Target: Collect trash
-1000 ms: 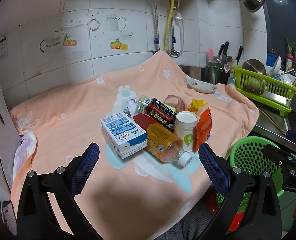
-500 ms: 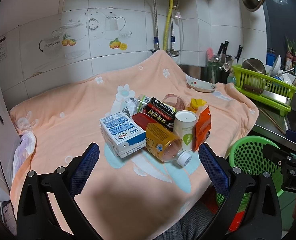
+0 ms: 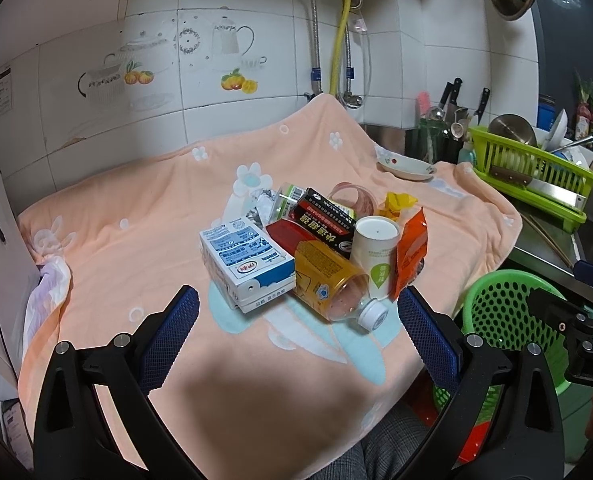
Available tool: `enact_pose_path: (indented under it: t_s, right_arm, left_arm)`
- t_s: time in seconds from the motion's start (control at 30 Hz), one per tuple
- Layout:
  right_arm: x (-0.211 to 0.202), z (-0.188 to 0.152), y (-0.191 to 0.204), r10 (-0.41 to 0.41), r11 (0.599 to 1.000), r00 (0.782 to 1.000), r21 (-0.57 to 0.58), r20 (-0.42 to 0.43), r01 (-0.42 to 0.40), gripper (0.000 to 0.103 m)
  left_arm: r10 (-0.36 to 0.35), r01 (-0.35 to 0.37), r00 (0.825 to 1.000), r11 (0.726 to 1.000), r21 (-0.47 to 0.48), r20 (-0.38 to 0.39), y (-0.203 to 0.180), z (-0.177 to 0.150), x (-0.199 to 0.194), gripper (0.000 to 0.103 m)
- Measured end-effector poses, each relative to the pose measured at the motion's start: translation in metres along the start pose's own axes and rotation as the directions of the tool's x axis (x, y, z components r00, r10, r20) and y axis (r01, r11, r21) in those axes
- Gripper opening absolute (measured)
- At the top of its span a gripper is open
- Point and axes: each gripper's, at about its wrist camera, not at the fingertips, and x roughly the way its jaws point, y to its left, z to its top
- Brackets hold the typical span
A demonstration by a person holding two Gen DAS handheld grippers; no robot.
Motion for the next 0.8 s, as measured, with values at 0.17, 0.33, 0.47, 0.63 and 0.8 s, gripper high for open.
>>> enact_pose_path:
  t_s: [0.17,0.33,0.47,0.63,0.8]
  right_arm:
    - [0.003,0.0,0.001,0.002,1.0,1.0,0.002,-0.007,-0.002,0.097]
    - [0.006,0.001,0.002,0.001,1.0,1.0,0.0,-0.008,-0.001,0.097]
    - [0.008,0.001,0.002,0.006,1.0,1.0,0.002,-0.014,-0.006,0.097]
    - [0.014,0.003,0.002,0.008,1.0,1.0,0.0,-0.018,-0.008,0.097]
    - [0.021,0.006,0.003,0.024,1.0,0.999,-0.004,-0.024,-0.024,0.097]
  left_arm:
    - [-0.003,0.003,1.0,1.0,0.0,-0.009,0.001,0.0,0.003,0.098]
    - [-0.005,0.005,1.0,1.0,0.0,-0.02,0.002,0.0,0.007,0.098]
    - [-0.003,0.003,1.0,1.0,-0.001,-0.027,0.002,0.0,0.01,0.098]
    - [-0.012,0.012,0.999,1.0,-0.017,-0.042,0.005,0.002,0.015,0.098]
    - [-0.003,0.0,0.998,0.999,-0.044,-0.058,0.014,0.003,0.021,0.098]
